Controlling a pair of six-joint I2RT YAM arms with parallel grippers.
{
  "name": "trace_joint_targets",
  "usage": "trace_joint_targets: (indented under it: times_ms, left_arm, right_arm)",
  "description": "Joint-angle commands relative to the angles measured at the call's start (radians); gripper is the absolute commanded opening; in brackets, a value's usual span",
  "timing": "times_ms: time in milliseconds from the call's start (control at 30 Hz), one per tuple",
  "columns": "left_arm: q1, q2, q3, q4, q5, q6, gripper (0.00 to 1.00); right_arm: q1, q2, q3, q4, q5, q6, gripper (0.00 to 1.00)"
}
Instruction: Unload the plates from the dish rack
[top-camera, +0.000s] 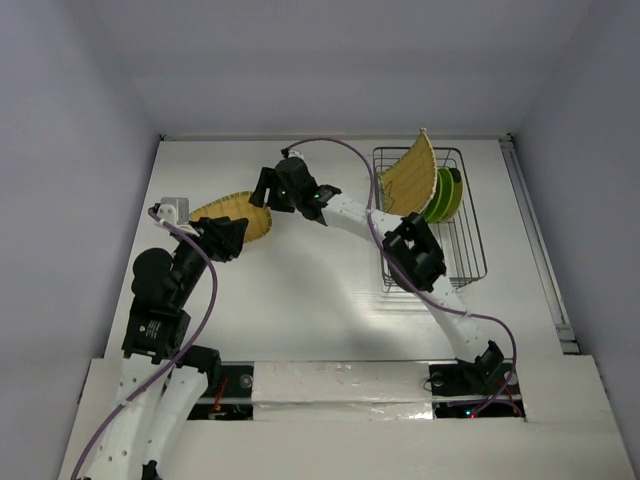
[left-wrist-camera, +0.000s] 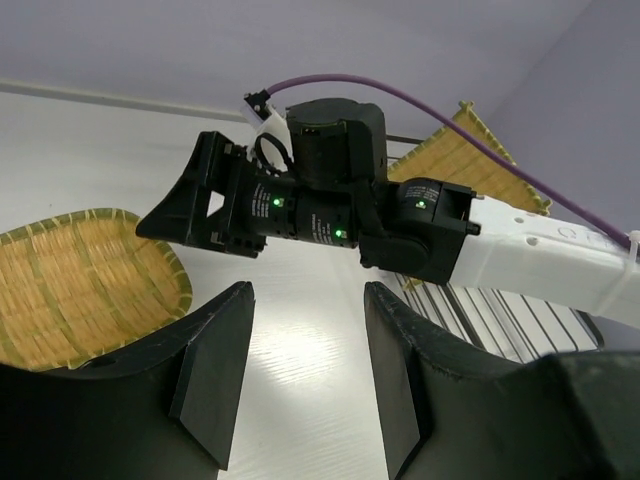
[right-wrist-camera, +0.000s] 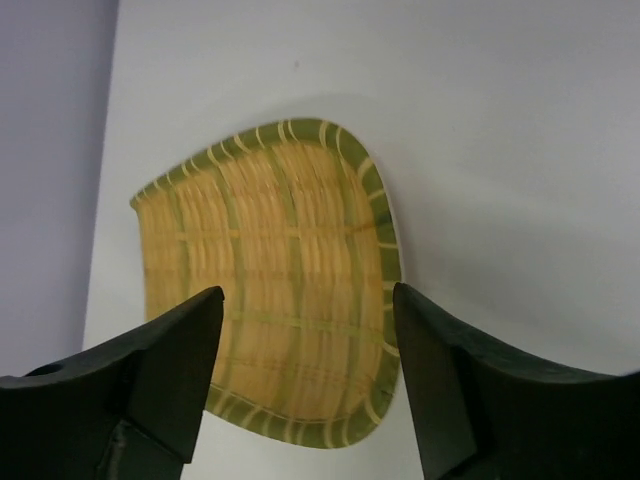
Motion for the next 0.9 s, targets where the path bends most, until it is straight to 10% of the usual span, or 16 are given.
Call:
trace_joint_targets:
  times_ms: [0,233,267,333,400,700,867]
  left_arm:
    - [0.004,0.006,0.009,0.040,0.024,0.000,0.45]
    - [0.004,0.015,0.009,0.040,0.024,0.002,0.45]
    - [0.004,0.015,0.009,0.039,0.022,0.002,0.45]
    - [0.004,0.015,0.009,0.037,0.021,0.003,0.45]
    - [0.004,0.014,0.009,0.039,0.027,0.000,0.45]
    - [0.004,0.023,0.003,0.045,0.058,-0.001,0.45]
    - [0.004,0.026,0.001,0.046,0.055,-0.004,0.45]
  right_arm:
    - [-0.002,-0.089,-0.045,0.071,-0.007,-0.019,0.75]
    - [-0.002,-0.322,-0.112,0.040,0.090,-0.192,0.75]
    - [-0.002,-0.369,-0.141,0.039,0.148,-0.251,0.68]
    - [-0.002,-0.543,-0.287,0.052,0.226,-0.314,0.18]
    - [-0.014,-0.665,-0.397,0.049,0.353,-0.394,0.00]
    - [-0.253,-1.222,-0.819,-0.118,0.654,-0.485,0.02]
    - [-0.444,-1.250,-0.878,-0.162,0.502,-0.477,0.67]
